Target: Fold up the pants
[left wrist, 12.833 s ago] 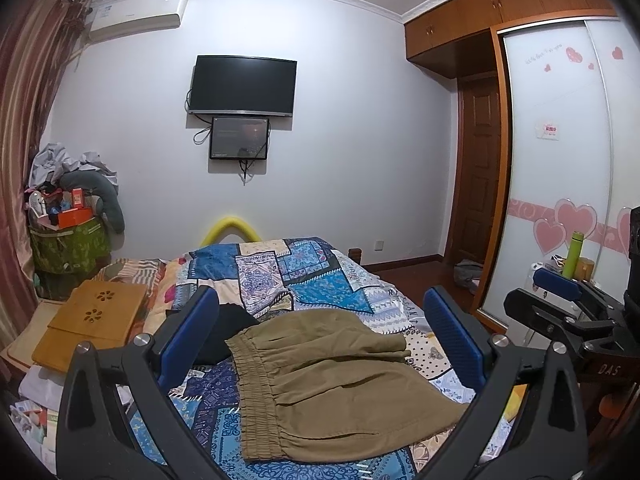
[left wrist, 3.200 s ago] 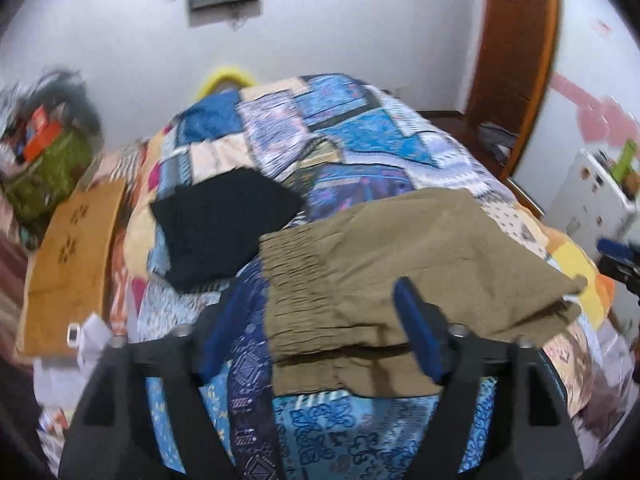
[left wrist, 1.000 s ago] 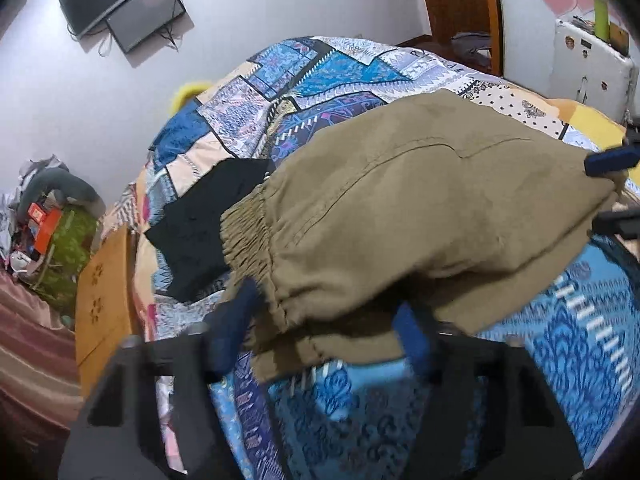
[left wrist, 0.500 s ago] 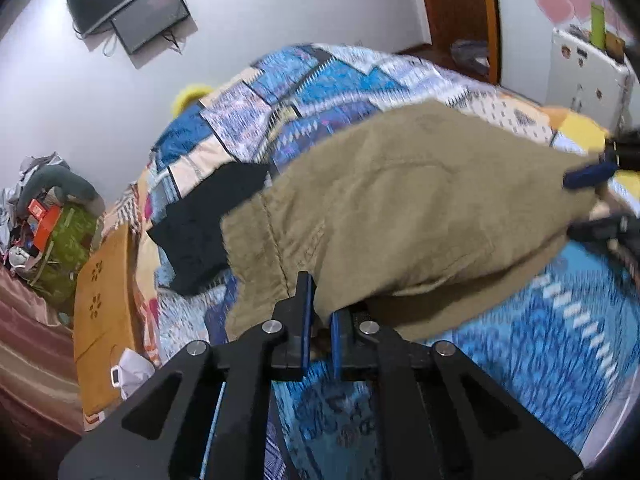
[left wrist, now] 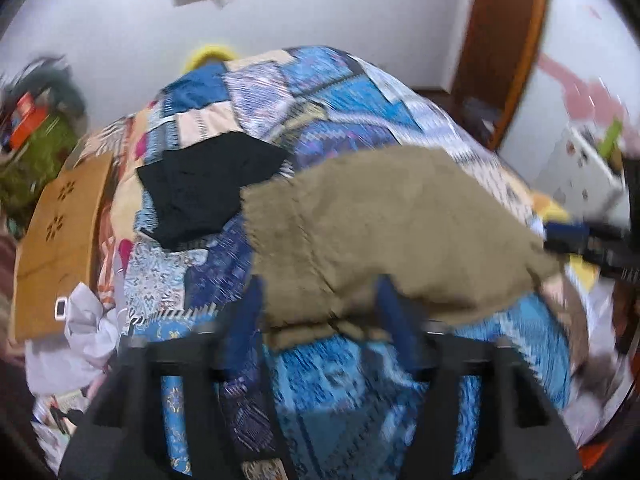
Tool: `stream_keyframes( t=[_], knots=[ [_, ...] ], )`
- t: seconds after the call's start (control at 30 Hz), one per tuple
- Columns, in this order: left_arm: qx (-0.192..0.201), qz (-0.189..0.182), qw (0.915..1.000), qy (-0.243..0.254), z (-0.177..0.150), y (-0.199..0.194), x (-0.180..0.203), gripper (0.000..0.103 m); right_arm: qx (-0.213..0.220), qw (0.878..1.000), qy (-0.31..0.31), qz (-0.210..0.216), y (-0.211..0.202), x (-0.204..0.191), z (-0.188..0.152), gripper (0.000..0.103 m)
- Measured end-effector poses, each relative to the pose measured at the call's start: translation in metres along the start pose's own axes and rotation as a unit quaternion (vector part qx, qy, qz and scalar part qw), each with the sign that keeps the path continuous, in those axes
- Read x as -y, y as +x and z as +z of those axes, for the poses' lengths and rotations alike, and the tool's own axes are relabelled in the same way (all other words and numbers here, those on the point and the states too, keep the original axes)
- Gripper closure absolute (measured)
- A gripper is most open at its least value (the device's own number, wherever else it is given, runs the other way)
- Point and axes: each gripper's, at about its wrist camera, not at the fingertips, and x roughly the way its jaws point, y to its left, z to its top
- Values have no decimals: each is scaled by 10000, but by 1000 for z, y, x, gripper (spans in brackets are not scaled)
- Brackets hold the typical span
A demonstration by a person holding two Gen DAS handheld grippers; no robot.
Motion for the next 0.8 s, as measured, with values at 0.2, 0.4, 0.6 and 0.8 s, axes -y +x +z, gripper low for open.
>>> stream_keyframes(
  t=[0.2, 0.4, 0.6, 0.8],
  knots=[
    [-578, -58, 9973, -448, 7, 41, -17, 34, -356, 9986, 271, -274, 21, 20, -18, 56],
    [-896, -273, 9934, -659, -8, 64, -14, 41, -272, 9983, -19, -506, 13, 16, -26, 56],
    [-576, 194, 9976, -317, -8, 42, -9, 59, -300, 9981, 78, -537, 10, 24, -30, 56],
    [-586, 128, 9966, -560, -21, 34, -20, 59, -292, 9981, 373, -382, 2, 41, -40, 58]
  ],
)
